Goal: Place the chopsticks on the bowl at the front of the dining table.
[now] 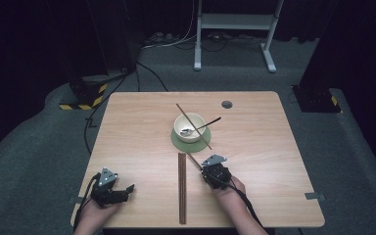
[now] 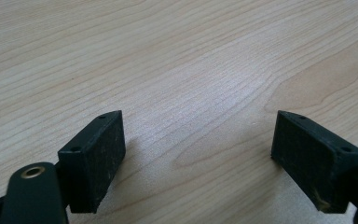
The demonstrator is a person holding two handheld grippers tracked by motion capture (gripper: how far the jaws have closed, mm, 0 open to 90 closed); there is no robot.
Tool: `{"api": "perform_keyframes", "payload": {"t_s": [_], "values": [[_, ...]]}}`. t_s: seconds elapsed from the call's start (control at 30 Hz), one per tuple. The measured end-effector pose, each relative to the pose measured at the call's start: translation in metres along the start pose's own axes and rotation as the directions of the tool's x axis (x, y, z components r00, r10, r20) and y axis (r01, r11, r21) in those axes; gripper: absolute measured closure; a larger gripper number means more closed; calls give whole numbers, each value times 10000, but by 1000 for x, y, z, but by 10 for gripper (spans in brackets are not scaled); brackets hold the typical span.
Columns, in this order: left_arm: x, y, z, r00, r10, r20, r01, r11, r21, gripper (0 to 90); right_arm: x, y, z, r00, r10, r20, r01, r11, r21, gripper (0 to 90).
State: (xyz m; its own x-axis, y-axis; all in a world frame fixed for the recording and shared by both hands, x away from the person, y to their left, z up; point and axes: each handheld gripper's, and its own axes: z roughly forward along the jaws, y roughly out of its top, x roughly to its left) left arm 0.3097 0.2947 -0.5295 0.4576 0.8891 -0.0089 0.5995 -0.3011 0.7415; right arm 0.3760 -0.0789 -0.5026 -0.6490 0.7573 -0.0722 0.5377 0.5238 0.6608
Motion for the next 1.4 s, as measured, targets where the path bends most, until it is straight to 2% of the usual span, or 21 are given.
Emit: {"api": "perform_keyframes", "payload": {"t_s": [0.17,0.23,0.37,0.5,0.53,0.57,0.73,0.9,1.0,1.03,1.13,1.23,1.27,1.4], "values": [[0,0,0,10000,5,-4,-5,10000,0,174,0,10,-12,9999,-32,104,35,9995,-315,849],[0,0,0,10000,5,-3,-5,10000,2,174,-1,16,-19,9996,-242,172,251,9984,-509,851],[0,0,0,10000,5,-8,-5,10000,5,174,-2,28,-29,9995,-202,224,220,9964,-825,851],[0,0,0,10000,-6,-6,6,10000,14,174,-4,40,-36,9981,-517,337,551,9928,-1065,852],[0,0,0,10000,-2,-10,2,10000,17,174,-3,42,-37,9986,-396,341,432,9929,-1111,852],[0,0,0,10000,-3,-11,3,10000,18,174,-4,45,-38,9980,-536,321,571,9914,-1174,853],[0,0,0,10000,5,-3,-5,10000,18,174,-4,57,-41,9970,-662,393,709,9885,-1333,853],[0,0,0,10000,6,6,-6,10000,16,174,-5,77,-44,9952,-828,528,901,9838,-1547,853],[0,0,0,10000,7,0,-7,10000,16,174,-7,86,-44,9966,-663,499,734,9847,-1583,852],[0,0,0,10000,7,-1,-7,10000,16,174,-8,89,-43,9958,-747,526,824,9829,-1649,852],[-1,0,0,10000,-78,-2,78,10000,-52,174,-10,98,-42,9972,-667,330,714,9826,-1717,852],[0,0,0,10000,11,1,-11,10000,19,174,-10,109,-42,9959,-772,470,843,9807,-1762,852],[0,0,0,10000,9,1,-9,10000,21,174,-10,113,-43,9968,-667,439,735,9811,-1791,853],[0,0,0,10000,3,1,-3,10000,14,174,-10,125,-40,9962,-715,505,797,9794,-1854,852]]}}
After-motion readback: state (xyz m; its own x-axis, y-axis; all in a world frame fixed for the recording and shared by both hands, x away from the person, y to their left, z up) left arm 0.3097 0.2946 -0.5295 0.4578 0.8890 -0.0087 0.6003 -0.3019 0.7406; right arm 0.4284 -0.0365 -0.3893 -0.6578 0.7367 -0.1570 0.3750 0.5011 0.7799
